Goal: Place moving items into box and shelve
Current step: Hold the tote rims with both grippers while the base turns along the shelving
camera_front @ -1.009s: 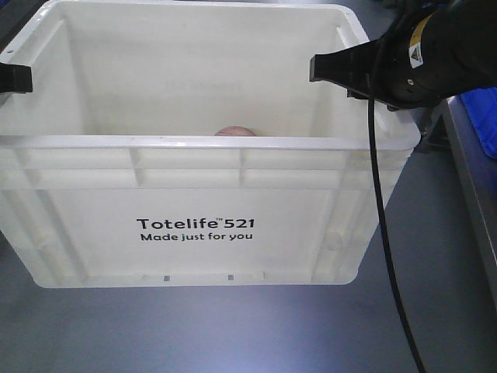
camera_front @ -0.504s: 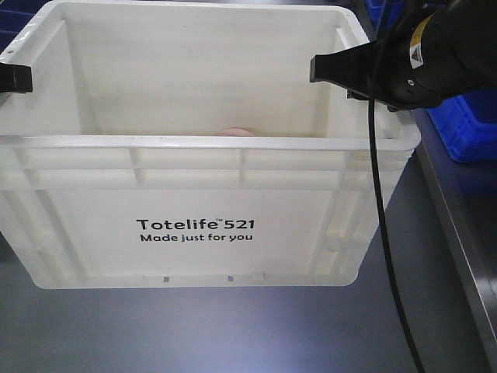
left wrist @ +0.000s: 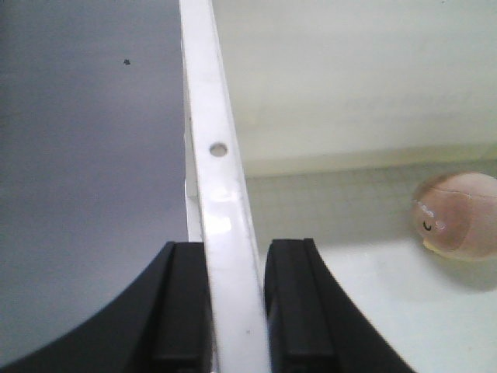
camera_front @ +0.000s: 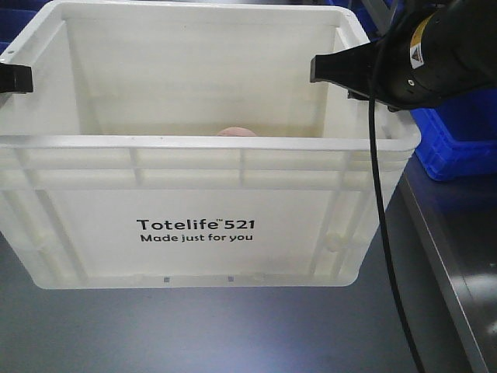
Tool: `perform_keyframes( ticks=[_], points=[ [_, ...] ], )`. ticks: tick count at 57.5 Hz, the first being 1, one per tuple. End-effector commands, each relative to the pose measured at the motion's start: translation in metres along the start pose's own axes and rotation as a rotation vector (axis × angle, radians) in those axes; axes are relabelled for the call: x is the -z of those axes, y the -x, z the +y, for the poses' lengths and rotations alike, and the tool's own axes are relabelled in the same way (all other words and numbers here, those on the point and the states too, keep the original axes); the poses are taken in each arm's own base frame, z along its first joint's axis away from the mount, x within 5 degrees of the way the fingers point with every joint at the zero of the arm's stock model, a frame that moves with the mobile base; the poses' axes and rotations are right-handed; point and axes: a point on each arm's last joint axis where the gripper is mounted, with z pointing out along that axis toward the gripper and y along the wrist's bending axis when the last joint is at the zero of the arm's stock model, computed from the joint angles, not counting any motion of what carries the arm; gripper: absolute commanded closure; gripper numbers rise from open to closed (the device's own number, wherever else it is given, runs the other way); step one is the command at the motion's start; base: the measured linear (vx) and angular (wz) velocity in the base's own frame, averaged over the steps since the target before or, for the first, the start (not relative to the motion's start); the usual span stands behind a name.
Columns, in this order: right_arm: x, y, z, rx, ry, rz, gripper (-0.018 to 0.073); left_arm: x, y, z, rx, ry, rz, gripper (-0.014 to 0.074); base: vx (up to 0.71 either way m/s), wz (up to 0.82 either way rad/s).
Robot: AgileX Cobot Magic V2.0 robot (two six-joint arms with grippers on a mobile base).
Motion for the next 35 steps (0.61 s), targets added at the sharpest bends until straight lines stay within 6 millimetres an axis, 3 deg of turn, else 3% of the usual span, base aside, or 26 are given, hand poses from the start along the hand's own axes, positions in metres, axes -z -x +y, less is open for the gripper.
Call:
perform_keyframes(
  ticks=[1, 35],
  points=[
    [0.0251, 0.0238, -0.0057, 0.03, 0.032, -0.204, 0.0432, 0.0219, 0.0233, -0.0048, -0.019, -0.045, -0.218, 0.0467, 0.3, -0.15],
    [0.0251, 0.0236, -0.0059, 0.03, 0.03, -0.202, 0.0432, 0.0213, 0.0232, -0.0048, -0.019, -0.045, -0.216, 0.0467, 0.35, -0.04]
  ],
)
